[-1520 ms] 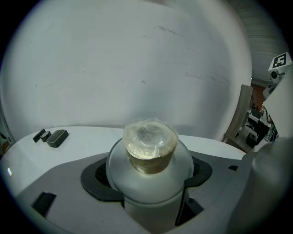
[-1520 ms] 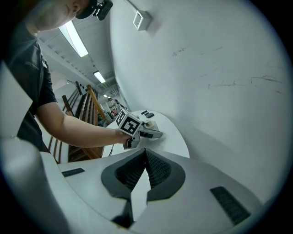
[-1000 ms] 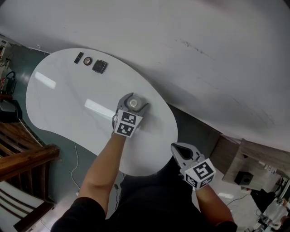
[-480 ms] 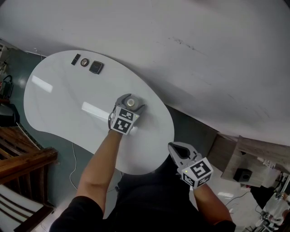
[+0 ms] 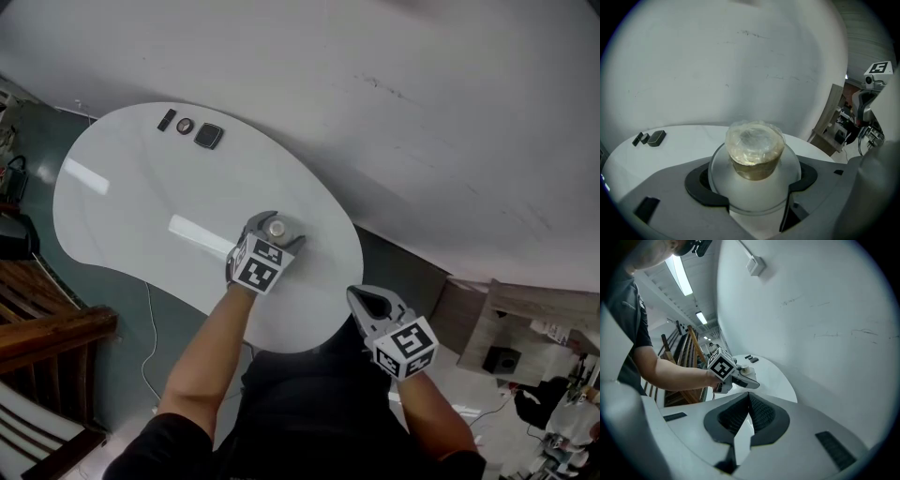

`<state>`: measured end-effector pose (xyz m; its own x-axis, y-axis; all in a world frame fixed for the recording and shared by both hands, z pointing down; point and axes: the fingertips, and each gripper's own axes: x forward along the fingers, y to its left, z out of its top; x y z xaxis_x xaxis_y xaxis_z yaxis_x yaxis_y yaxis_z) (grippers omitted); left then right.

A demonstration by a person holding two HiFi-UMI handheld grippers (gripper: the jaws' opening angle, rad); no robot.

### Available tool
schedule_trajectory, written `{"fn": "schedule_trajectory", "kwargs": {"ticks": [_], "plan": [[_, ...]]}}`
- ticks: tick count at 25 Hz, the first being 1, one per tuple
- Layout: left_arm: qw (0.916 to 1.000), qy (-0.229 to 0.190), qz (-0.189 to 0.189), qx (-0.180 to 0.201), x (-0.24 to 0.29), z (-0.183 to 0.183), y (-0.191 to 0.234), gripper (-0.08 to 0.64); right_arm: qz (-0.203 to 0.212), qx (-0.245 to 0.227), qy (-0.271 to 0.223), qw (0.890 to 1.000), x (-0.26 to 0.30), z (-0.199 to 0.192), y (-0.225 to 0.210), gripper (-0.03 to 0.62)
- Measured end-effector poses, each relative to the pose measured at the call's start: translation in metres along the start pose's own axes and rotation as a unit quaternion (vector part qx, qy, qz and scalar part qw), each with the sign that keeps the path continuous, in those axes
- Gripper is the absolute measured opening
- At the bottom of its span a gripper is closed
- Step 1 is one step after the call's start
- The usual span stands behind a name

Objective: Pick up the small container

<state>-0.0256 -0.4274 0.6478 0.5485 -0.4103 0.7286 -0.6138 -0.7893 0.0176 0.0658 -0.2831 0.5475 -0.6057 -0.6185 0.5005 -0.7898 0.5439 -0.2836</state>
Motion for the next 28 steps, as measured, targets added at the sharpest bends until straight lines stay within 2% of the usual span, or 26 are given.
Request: {"fn": "schedule_trajectory", "kwargs": {"ticks": [6, 13, 19, 28], "plan": [[0.9999, -0.01, -0.007, 0.0, -0.042, -0.005, -0.017, 0.344, 0.009, -0.023, -0.012, 1.0, -0.003, 0.01, 0.027, -0.006], [0.9997, -0.008, -0.017, 0.017, -0.091, -0.016, -0.041, 0.344, 0.013, -0.027, -0.031, 0.999, -0.008, 0.021, 0.045, -0.006], [0.9994, -0.031, -0.016, 0.005, -0.136, -0.013, -0.054, 0.344, 0.022, -0.033, -0.053, 0.998, -0.011, 0.032, 0.054, -0.006], [0.9981, -0.058, -0.004, 0.019, -0.196, -0.003, -0.071, 0.344, 0.008, -0.06, -0.083, 0.995, -0.023, 0.053, 0.061, -0.006]]}}
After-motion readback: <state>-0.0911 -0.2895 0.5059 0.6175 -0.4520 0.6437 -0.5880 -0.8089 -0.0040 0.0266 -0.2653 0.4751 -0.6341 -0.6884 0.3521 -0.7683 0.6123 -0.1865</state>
